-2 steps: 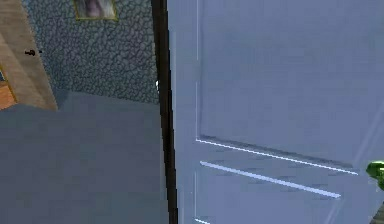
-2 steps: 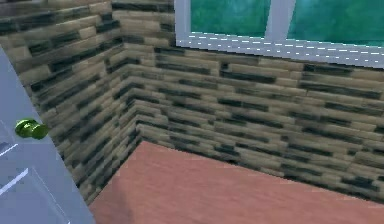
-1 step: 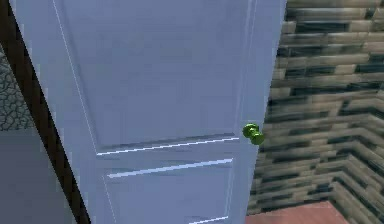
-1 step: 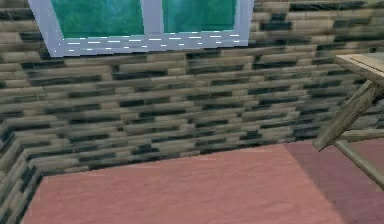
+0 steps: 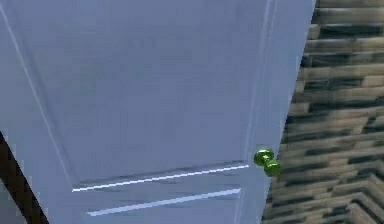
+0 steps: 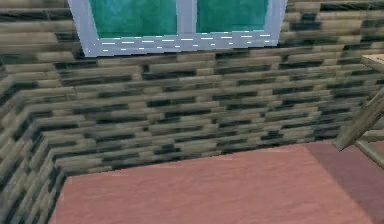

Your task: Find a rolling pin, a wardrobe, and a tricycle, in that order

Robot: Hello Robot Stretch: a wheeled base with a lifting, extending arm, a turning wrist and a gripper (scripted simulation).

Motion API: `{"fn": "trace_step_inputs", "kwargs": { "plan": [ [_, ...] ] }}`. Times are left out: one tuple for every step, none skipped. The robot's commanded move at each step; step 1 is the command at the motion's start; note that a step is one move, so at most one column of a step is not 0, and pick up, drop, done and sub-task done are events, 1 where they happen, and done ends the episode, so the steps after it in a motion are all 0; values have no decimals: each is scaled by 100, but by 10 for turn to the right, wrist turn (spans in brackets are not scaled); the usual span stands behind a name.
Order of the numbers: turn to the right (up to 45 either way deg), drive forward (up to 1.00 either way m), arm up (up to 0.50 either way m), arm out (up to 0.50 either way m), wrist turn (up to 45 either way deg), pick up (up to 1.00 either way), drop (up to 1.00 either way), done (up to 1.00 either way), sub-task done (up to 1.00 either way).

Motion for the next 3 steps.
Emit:
{"fn": "trace_step_inputs", "kwargs": {
  "plan": [
    [-450,0,0,0,0,0,0,0,0],
    [-90,0,0,0,0,0,0,0,0],
    [0,40,0,0,0,0,0,0,0]
  ]
}}
